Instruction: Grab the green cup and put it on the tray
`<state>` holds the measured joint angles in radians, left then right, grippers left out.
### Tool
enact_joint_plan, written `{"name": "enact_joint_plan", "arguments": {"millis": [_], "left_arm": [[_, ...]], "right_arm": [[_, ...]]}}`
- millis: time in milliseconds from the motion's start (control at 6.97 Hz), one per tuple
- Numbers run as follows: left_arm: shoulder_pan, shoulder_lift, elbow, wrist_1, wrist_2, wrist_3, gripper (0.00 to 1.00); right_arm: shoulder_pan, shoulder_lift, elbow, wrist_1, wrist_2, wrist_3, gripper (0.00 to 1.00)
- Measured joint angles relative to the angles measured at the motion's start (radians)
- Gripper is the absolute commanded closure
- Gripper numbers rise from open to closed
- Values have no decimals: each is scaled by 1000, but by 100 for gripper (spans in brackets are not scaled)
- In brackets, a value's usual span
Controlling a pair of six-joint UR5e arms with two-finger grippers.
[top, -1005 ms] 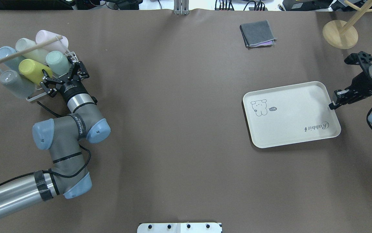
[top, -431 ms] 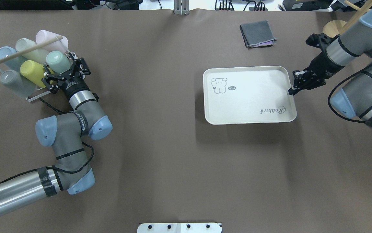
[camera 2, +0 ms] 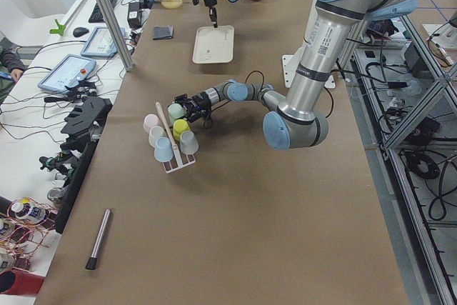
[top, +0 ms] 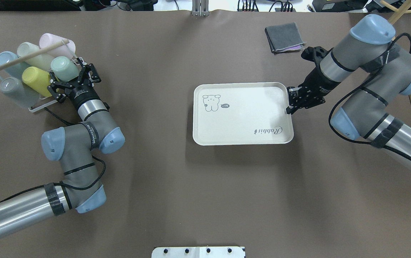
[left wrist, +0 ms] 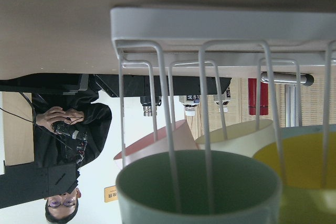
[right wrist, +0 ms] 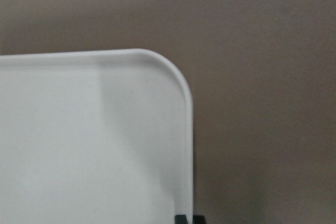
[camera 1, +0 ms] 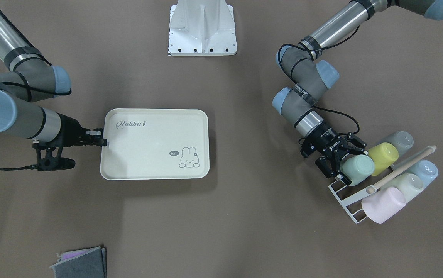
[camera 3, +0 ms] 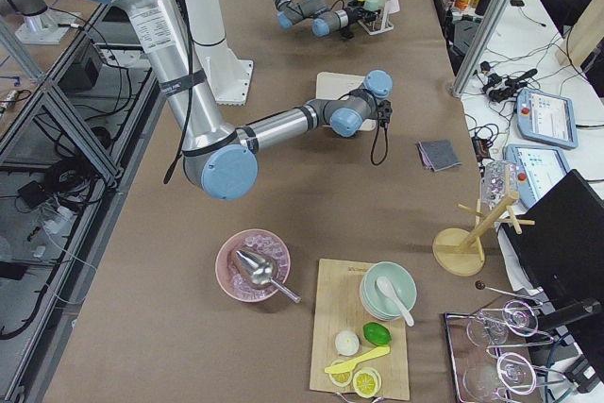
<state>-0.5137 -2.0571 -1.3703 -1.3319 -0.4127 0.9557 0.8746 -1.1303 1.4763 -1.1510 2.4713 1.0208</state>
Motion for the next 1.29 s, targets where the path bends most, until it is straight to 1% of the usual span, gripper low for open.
{"name": "enact_joint_plan", "arguments": {"millis": [287,431,861,1005,1148,1292], "left_arm": [[0,-1,13,-11,0,0,2],[0,-3,18,-13,0,0,2],[0,-13,34,-16,0,0,3],[0,-13,40,-16,0,0,17],[0,-14,44,-16,3,0,37],[0,-14,45,-16,6,0,44]], "right_arm": [[-111,54,12,1,-109,121,100],[-144,71,15,2,-138,156,100],[-192,93,17,31,-166,181,100],[-201,94,17,43,-169,182,100],[-208,92,18,50,-170,181,100],[-214,88,18,59,-173,179,100]]}}
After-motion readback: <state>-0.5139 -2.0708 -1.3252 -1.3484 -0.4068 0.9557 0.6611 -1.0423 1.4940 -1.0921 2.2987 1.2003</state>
